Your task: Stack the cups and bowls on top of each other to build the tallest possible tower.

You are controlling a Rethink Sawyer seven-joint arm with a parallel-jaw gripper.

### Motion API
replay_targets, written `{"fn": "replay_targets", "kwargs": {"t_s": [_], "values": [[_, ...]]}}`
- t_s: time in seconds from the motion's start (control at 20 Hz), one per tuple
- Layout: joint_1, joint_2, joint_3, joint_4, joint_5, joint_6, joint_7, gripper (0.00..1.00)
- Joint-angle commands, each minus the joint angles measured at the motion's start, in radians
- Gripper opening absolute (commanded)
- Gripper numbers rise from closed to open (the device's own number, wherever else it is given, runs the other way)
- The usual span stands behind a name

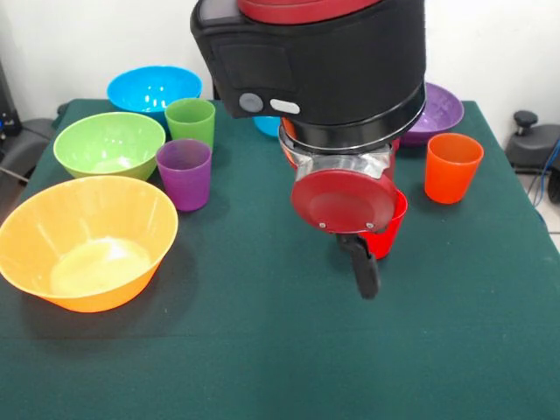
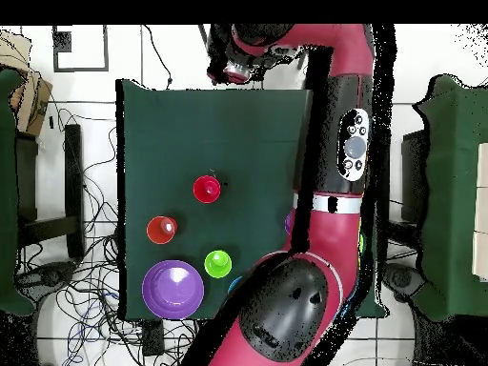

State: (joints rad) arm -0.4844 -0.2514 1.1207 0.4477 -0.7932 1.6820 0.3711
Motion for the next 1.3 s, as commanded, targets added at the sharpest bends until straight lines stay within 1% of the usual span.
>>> {"fn": "replay_targets", "kwargs": {"t_s": [0.05,0.1,0.2,0.3,0.4,0.45,0.55,0.65,0.7,0.8,0.9,1.0,1.05,1.15,1.3], "values": [[-0.043,-0.142,-0.180,0.252,-0.017,-0.391,0.076,1.00],[-0.055,-0.137,-0.171,0.245,-0.016,-0.398,0.033,1.00],[-0.062,-0.113,-0.156,0.198,-0.014,-0.383,0.004,1.00],[-0.069,-0.098,-0.152,0.168,-0.008,-0.370,0.005,1.00],[-0.081,-0.094,-0.154,0.171,0.009,-0.378,-0.005,1.00],[-0.083,-0.085,-0.148,0.156,0.021,-0.379,0.008,1.00],[-0.101,-0.071,-0.149,0.157,0.069,-0.404,0.110,1.00],[-0.127,-0.058,-0.143,0.182,0.131,-0.463,0.181,1.00],[-0.140,-0.057,-0.142,0.201,0.155,-0.503,0.192,1.00],[-0.160,-0.050,-0.148,0.226,0.205,-0.580,0.267,1.00],[-0.163,-0.049,-0.167,0.221,0.222,-0.602,0.297,1.00],[-0.160,-0.044,-0.181,0.195,0.229,-0.587,0.290,1.00],[-0.143,-0.030,-0.180,0.143,0.220,-0.552,0.285,1.00],[-0.133,-0.019,-0.192,0.103,0.215,-0.512,0.289,1.00],[-0.127,-0.009,-0.215,0.073,0.205,-0.476,0.298,1.00]]}}
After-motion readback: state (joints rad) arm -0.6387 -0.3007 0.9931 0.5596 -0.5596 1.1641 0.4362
